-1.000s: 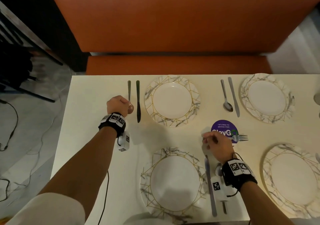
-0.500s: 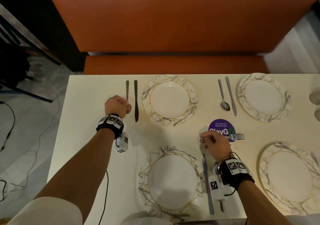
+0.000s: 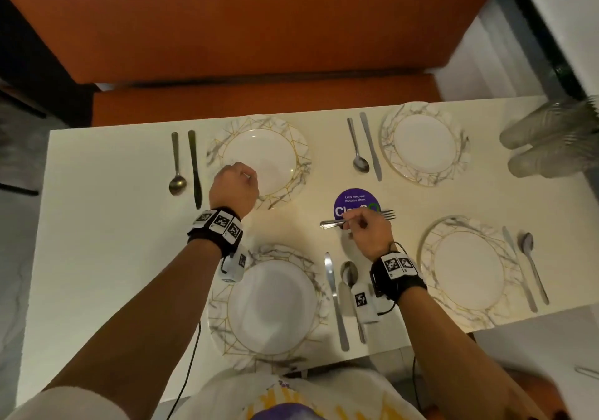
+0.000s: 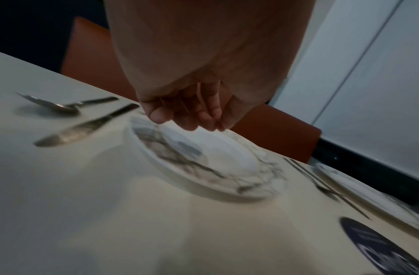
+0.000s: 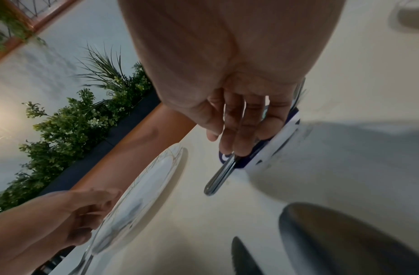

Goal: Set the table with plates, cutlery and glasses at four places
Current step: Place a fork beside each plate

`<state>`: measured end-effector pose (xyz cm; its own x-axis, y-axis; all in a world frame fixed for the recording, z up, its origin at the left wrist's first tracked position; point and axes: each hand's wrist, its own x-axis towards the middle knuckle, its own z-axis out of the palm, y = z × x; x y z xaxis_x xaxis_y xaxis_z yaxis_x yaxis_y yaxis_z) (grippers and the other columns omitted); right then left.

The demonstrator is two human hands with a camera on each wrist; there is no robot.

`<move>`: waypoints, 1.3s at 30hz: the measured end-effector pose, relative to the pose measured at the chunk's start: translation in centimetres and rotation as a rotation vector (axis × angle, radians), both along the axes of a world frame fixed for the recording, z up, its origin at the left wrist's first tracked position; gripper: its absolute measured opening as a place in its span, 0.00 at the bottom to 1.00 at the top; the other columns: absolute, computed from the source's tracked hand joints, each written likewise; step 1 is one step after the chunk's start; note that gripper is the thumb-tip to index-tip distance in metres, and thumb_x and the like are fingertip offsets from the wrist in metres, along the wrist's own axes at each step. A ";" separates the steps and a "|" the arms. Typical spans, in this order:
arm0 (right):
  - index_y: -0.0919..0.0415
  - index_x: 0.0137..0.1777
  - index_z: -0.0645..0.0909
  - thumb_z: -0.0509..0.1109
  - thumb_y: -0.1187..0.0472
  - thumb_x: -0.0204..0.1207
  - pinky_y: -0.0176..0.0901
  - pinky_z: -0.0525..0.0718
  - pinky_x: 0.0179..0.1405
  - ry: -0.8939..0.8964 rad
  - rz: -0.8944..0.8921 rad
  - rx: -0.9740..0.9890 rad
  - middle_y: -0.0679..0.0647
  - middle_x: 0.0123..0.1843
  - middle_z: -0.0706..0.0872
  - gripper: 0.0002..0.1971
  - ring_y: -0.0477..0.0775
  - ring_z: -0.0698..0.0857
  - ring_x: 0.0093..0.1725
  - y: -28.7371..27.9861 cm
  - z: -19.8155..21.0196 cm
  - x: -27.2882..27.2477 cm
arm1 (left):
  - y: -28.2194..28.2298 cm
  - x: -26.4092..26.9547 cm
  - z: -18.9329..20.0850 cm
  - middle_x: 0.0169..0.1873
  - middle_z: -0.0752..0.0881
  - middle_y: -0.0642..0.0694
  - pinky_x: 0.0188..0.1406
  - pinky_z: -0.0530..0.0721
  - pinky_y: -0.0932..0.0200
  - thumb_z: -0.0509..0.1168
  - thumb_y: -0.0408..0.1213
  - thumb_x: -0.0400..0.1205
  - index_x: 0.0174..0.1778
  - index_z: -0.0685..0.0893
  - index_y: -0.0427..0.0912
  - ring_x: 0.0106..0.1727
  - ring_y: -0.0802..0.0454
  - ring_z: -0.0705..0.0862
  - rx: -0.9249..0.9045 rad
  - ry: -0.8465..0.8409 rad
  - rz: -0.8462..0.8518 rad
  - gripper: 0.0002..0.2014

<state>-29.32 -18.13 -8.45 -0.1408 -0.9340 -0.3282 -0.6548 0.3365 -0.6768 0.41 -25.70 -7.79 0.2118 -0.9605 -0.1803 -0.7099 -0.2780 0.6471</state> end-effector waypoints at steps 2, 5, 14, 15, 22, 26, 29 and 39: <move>0.48 0.48 0.87 0.67 0.64 0.81 0.47 0.87 0.54 0.005 -0.026 0.008 0.48 0.45 0.93 0.10 0.53 0.90 0.46 -0.1 0.3 -1.0 | 0.9 -3.4 0.1 0.48 0.90 0.46 0.47 0.84 0.54 0.67 0.40 0.85 0.53 0.89 0.43 0.49 0.47 0.87 0.033 0.056 -0.060 0.07; 0.53 0.51 0.90 0.69 0.64 0.81 0.34 0.77 0.50 0.039 -0.056 0.038 0.51 0.49 0.92 0.08 0.50 0.85 0.46 -0.5 0.6 -2.9 | 2.4 -8.3 0.0 0.45 0.88 0.51 0.49 0.85 0.55 0.68 0.39 0.85 0.53 0.89 0.45 0.48 0.50 0.87 0.085 0.128 -0.146 0.06; 0.56 0.60 0.82 0.74 0.60 0.78 0.47 0.83 0.60 0.162 -0.125 0.097 0.59 0.64 0.78 0.12 0.60 0.83 0.57 -2.0 0.2 -8.2 | 5.3 -18.1 -2.4 0.53 0.87 0.43 0.58 0.85 0.45 0.73 0.42 0.82 0.58 0.92 0.47 0.56 0.43 0.83 0.133 0.012 -0.413 0.11; 0.55 0.62 0.81 0.74 0.59 0.78 0.50 0.83 0.64 0.172 -0.118 0.114 0.60 0.66 0.76 0.14 0.61 0.82 0.60 -2.2 0.0 -8.6 | 5.5 -18.5 -2.6 0.53 0.87 0.43 0.59 0.84 0.44 0.73 0.41 0.81 0.58 0.92 0.47 0.57 0.42 0.81 0.129 -0.016 -0.411 0.11; 0.60 0.64 0.85 0.71 0.64 0.80 0.39 0.77 0.54 0.132 -0.082 0.218 0.61 0.65 0.84 0.13 0.61 0.85 0.62 -3.2 -0.5 -9.8 | 5.6 -19.3 -2.7 0.53 0.87 0.48 0.63 0.81 0.45 0.74 0.42 0.82 0.55 0.92 0.51 0.58 0.44 0.80 0.141 -0.112 -0.367 0.07; 0.63 0.60 0.89 0.68 0.67 0.81 0.44 0.82 0.59 0.125 -0.048 0.234 0.60 0.59 0.91 0.12 0.61 0.87 0.60 -3.3 0.0 -10.3 | 5.2 -19.7 -2.0 0.58 0.85 0.50 0.67 0.78 0.48 0.70 0.43 0.85 0.60 0.89 0.52 0.61 0.47 0.79 0.227 -0.225 -0.440 0.09; 0.59 0.59 0.89 0.68 0.64 0.82 0.39 0.79 0.55 0.061 -0.060 0.267 0.56 0.60 0.90 0.11 0.59 0.87 0.61 -3.3 0.0 -10.9 | 5.2 -20.3 -1.6 0.59 0.83 0.49 0.66 0.78 0.48 0.68 0.42 0.85 0.60 0.86 0.50 0.61 0.46 0.78 0.271 -0.250 -0.468 0.08; 0.54 0.56 0.87 0.73 0.51 0.78 0.53 0.91 0.50 -0.274 -0.240 -0.039 0.51 0.47 0.92 0.11 0.54 0.90 0.45 -5.0 3.0 -12.5 | 5.4 -23.1 1.6 0.46 0.87 0.47 0.42 0.76 0.72 0.69 0.31 0.85 0.54 0.86 0.42 0.45 0.56 0.83 0.220 0.247 -0.164 0.05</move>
<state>-41.78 -23.15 -5.48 -0.2696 -0.8975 -0.3489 -0.3530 0.4292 -0.8314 -22.64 -20.27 -6.14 -0.0172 -0.9108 -0.4126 -0.5867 -0.3249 0.7418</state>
